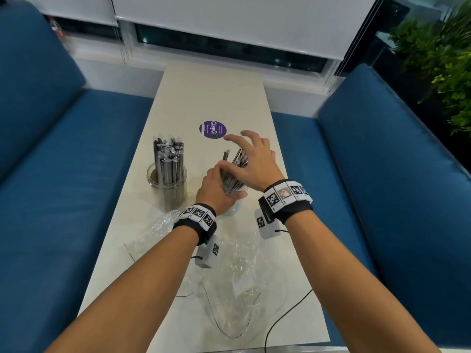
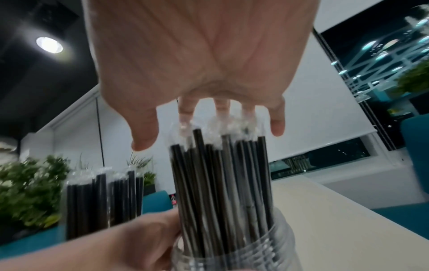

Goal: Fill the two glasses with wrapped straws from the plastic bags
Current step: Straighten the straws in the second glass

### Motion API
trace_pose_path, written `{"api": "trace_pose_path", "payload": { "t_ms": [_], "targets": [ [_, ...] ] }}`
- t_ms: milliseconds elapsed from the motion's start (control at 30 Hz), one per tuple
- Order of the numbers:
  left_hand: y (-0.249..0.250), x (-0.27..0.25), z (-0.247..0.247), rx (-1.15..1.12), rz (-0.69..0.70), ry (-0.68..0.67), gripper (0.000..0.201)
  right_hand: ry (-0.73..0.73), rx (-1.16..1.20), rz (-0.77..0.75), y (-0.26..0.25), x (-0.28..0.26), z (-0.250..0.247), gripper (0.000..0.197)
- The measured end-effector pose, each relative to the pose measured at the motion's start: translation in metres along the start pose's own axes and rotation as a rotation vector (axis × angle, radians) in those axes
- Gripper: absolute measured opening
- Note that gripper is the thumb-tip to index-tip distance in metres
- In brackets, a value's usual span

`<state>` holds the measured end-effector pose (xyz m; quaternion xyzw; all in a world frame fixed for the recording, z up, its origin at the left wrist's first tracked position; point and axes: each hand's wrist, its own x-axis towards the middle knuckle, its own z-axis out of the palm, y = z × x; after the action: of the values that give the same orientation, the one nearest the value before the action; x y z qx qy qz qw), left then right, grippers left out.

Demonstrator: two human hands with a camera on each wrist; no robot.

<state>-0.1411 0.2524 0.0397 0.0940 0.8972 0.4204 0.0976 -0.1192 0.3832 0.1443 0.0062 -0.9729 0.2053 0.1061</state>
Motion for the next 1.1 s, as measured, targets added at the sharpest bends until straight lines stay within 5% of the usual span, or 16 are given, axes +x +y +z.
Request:
{"api": "trace_pose_path", "payload": {
  "t_ms": [200, 367, 500, 633, 733, 933, 1100],
  "targets": [
    [0.000, 0.003, 0.000, 0.011, -0.005, -0.010, 0.103, -0.058, -0.021, -0.031, -0.006, 0.018, 0.015, 0.020],
    [-0.001, 0.001, 0.001, 0.000, 0.014, -0.002, 0.110, 0.231, 0.089, 0.077, 0.000, 0.016, 0.000, 0.019],
    [0.000, 0.001, 0.001, 0.003, 0.007, -0.002, 0.113, -0.066, -0.056, 0.088, 0.001, 0.010, -0.002, 0.048],
    [-0.003, 0.001, 0.001, -0.004, 0.030, 0.018, 0.102, 0.017, 0.204, 0.108, 0.004, 0.012, -0.009, 0.058],
    [-0.003, 0.001, 0.002, -0.008, 0.028, 0.020, 0.101, 0.124, 0.258, 0.038, 0.005, 0.019, -0.007, 0.043],
    [-0.002, 0.003, 0.001, 0.020, 0.008, -0.002, 0.107, -0.147, 0.081, -0.034, -0.003, 0.026, -0.004, 0.028],
    [-0.003, 0.002, 0.002, 0.026, 0.013, -0.014, 0.110, 0.066, 0.064, 0.036, -0.004, 0.022, -0.005, 0.018]
  ]
}}
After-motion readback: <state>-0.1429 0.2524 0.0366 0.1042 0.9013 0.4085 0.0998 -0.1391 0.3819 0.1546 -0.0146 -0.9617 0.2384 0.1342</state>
